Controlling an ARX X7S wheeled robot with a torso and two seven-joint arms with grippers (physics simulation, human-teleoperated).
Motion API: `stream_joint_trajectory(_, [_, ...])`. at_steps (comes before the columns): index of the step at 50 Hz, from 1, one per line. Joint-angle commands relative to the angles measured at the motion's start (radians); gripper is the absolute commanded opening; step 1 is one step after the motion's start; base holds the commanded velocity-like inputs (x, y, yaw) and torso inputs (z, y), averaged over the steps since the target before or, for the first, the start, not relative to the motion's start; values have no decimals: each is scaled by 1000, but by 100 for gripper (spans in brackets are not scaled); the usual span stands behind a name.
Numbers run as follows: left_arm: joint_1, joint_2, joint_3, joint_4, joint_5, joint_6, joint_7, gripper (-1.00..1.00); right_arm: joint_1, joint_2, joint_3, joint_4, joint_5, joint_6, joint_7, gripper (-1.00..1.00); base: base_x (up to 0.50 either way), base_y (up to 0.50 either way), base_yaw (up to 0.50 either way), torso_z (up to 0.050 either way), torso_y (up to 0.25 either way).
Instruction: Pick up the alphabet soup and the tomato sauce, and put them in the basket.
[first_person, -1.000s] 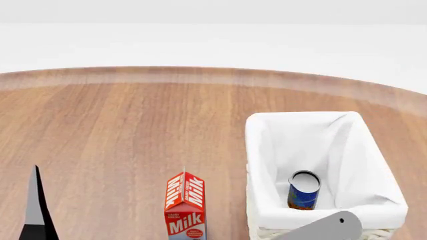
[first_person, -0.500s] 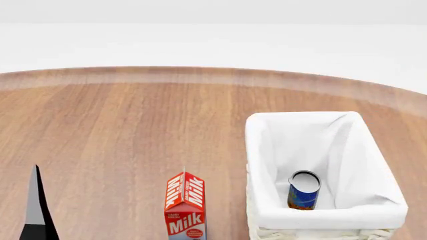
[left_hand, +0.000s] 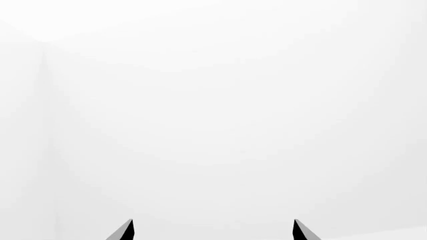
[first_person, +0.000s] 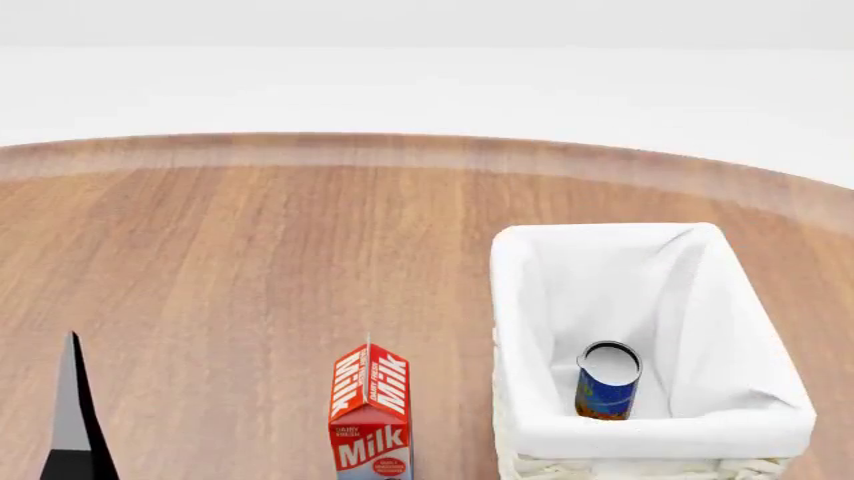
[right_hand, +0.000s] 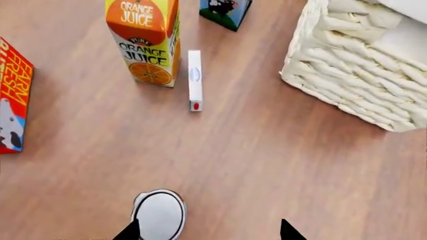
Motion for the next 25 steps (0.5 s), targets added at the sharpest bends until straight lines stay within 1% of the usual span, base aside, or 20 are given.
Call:
stream_joint_trajectory(1, [8, -4, -2, -4, -2, 12, -4, 100, -31, -47, -31, -13, -144, 77, -64, 100, 0, 0, 0, 0, 0])
stream_joint_trajectory(4, [9, -4, -2, -5, -3, 15, -4, 100, -30, -67, -49, -26, -216, 117, -90, 100, 0, 0, 0, 0, 0])
stream_joint_trajectory(10, [8, -4, -2, -5, -4, 14, -6, 100, -37, -87, -77, -45, -259, 138, -115, 100, 0, 0, 0, 0, 0])
stream_joint_trajectory(22, [12, -7, -2, -4, -5, 16, -9, 100, -72, -126, -123, -85, -439, 160, -253, 100, 0, 0, 0, 0, 0])
stream_joint_trajectory(25, [18, -9, -5, -5, -7, 23, -11, 100, -90, -130, -142, -81, -517, 149, -311, 100, 0, 0, 0, 0, 0])
